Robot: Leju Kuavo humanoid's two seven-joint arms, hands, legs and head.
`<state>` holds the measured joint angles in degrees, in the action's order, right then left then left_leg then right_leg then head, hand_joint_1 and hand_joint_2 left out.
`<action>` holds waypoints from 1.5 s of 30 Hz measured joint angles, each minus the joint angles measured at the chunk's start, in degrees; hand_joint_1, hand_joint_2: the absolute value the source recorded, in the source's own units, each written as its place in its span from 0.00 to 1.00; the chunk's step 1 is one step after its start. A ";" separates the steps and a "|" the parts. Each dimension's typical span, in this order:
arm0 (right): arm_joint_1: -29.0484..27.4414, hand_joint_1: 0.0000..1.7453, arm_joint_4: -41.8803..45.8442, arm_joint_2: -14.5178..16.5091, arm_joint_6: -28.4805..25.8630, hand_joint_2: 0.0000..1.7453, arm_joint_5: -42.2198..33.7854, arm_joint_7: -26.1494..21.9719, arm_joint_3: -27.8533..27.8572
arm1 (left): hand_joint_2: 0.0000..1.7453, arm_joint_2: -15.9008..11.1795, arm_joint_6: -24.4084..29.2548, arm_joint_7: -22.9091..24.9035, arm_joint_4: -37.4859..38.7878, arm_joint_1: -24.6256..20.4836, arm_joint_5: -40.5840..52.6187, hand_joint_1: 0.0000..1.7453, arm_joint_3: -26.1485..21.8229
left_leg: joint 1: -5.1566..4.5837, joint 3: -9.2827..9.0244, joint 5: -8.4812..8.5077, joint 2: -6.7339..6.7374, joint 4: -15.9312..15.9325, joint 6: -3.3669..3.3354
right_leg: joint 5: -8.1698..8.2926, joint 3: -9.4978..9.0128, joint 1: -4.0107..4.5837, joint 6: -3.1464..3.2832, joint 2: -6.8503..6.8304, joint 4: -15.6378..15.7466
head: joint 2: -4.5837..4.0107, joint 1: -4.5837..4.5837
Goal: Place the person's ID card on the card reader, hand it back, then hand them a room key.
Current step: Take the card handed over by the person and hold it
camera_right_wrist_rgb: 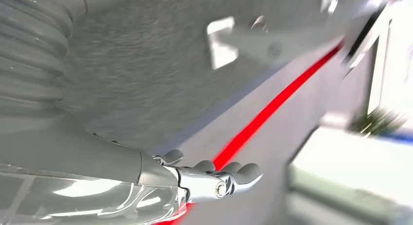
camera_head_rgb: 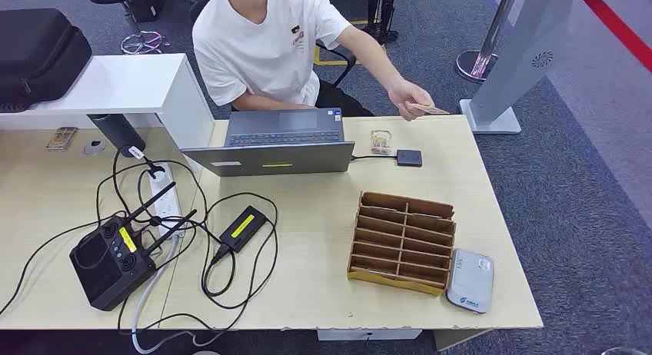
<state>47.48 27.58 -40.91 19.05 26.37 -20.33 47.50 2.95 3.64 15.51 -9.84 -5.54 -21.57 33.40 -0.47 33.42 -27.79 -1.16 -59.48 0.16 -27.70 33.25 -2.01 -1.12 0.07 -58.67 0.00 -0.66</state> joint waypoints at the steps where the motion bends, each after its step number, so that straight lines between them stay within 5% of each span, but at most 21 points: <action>1: 0.75 0.00 0.45 0.45 0.67 1.00 0.00 -0.31 -1.42 | 0.00 0.00 0.00 -0.02 0.00 0.00 0.00 0.00 0.07 | 0.00 -0.01 0.00 0.02 0.00 0.00 | 0.01 0.00 0.01 0.01 0.03 0.00 | 0.00 -0.01; 2: 1.38 0.00 1.03 1.00 1.37 1.00 -0.18 -0.53 -2.94 | 0.00 0.00 -0.01 -0.04 0.01 0.01 -0.01 0.00 0.13 | 0.00 -0.03 0.00 0.04 0.00 0.00 | 0.01 0.00 0.01 0.01 0.05 -0.01 | 0.00 -0.02; 6: 4.16 0.00 7.56 6.34 4.17 1.00 -4.81 0.05 -16.22 | 1.00 0.04 -0.03 -0.45 0.02 0.01 -0.04 0.00 0.63 | 0.04 -0.14 0.05 0.12 0.00 0.01 | 0.02 0.01 0.04 0.03 0.14 -0.02 | 0.00 -0.02; 17: -1.27 0.00 26.79 17.33 -5.67 1.00 -15.63 3.40 -49.47 | 1.00 1.30 0.51 -10.20 0.04 0.33 0.62 0.00 2.56 | 0.17 -0.08 0.11 0.06 0.02 0.09 | 0.02 0.05 0.14 0.03 0.08 -0.01 | 0.00 0.02; 29: -9.06 0.00 36.46 25.88 -17.74 1.00 -7.86 1.56 -66.27 | 1.00 1.55 -1.98 -6.25 0.36 -0.26 -0.28 0.00 3.21 | 0.16 -0.04 0.11 -0.07 0.03 0.10 | 0.02 0.08 0.13 0.04 -0.04 -0.01 | 0.00 0.00; 33: -10.63 1.00 37.73 26.78 -19.05 1.00 -6.99 1.00 -68.07 | 1.00 1.73 -1.96 -5.74 0.46 -0.44 -0.29 0.00 3.21 | 0.15 0.00 0.11 -0.10 0.03 0.10 | 0.02 0.08 0.12 0.03 -0.06 0.01 | 0.00 0.01; 45: -13.26 1.00 39.09 27.45 -20.26 1.00 -7.41 -0.10 -69.18 | 1.00 1.90 -2.09 -5.43 0.86 -0.70 -0.30 0.00 3.28 | 0.14 0.01 0.11 -0.14 0.02 0.10 | 0.02 0.08 0.11 0.03 -0.12 0.05 | 0.00 0.00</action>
<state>34.22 66.66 -13.46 -1.22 18.97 -20.43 -21.68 4.85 1.55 10.08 -8.97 -6.24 -21.87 36.68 -0.33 33.44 -27.68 -1.30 -59.46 0.26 -27.68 33.33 -1.90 -1.09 -0.05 -58.62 0.00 -0.66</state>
